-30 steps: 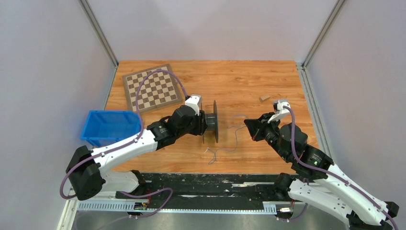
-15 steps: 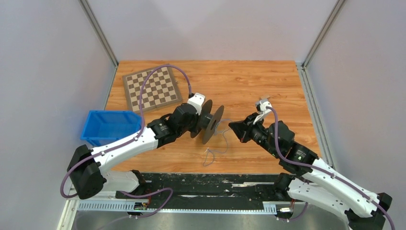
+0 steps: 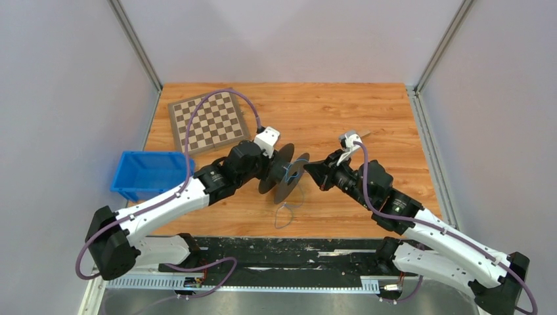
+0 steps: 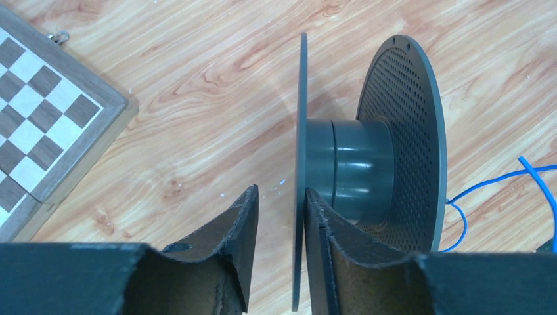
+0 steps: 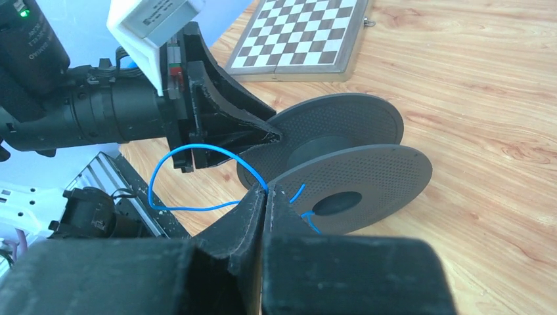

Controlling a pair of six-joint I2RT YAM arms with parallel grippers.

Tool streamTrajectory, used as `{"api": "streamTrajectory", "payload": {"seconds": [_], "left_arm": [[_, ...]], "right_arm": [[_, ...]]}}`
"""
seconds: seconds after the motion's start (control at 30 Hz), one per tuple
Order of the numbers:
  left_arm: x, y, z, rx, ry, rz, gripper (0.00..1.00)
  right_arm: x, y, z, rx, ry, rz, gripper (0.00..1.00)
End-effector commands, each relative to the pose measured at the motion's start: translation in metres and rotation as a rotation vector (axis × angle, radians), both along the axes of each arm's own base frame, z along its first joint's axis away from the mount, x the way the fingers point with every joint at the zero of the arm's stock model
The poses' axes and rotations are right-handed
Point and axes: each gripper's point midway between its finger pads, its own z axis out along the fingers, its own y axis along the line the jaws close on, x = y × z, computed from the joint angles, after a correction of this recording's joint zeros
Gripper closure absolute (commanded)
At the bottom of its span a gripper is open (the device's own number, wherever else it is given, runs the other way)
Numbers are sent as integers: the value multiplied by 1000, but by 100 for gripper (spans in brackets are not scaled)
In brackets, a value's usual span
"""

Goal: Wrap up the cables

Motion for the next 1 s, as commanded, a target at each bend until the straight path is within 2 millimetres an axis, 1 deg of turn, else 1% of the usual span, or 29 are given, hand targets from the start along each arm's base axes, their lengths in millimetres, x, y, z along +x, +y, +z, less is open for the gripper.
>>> {"api": "streamTrajectory", "payload": {"seconds": [0.0,0.1,0.13,0.17,0.2,0.23,0.27,0.3,0.33,0.37,0.4,0.43,0.47,0.53,0.57,0.67,0.77,0.83,0.9,0.93,0.97], "left_arm": [[1,5,33,-88,-93,-3,57],[-2,15,42,-99,-119,11,50],[-4,19,50,-114,-135,13,48],[-6,21,50,-116,-138,11,47],[-11,22,58,-144,-153,-3,45],[-14,22,57,-157,-150,-12,44],[-21,20,66,-201,-158,-39,41],[-26,19,62,-213,-148,-55,40],[-33,17,71,-267,-155,-84,38],[-41,15,71,-293,-150,-118,36],[-44,13,74,-322,-153,-130,36],[-50,14,72,-336,-150,-151,35],[-52,13,72,-349,-150,-157,35],[-57,14,68,-349,-142,-176,35],[-60,14,69,-355,-143,-187,35],[-68,11,69,-363,-129,-229,35],[-80,1,73,-403,-113,-312,35],[-84,-3,73,-418,-109,-339,36],[-85,-4,69,-420,-110,-348,36],[-85,-4,63,-415,-105,-347,36],[-85,-5,63,-421,-104,-352,36]], "right_arm": [[2,7,19,77,-27,12,100],[4,12,15,90,4,15,100],[4,14,12,93,22,20,100],[4,16,9,96,41,26,100],[5,20,12,123,44,35,100],[5,23,11,136,59,42,100],[5,26,9,151,74,52,100],[6,29,7,162,87,58,100],[3,33,3,171,105,87,100],[4,36,0,176,119,96,100],[5,37,-4,176,129,95,100],[8,38,-8,172,141,89,100],[9,39,-13,168,152,85,100],[12,39,-18,171,171,77,100],[13,38,-21,173,179,74,100],[15,39,-23,186,191,68,100],[15,41,-26,187,206,69,100],[16,41,-28,191,216,67,100],[16,41,-28,199,220,61,100],[17,41,-28,202,224,59,100],[17,41,-27,206,226,57,100]]}}
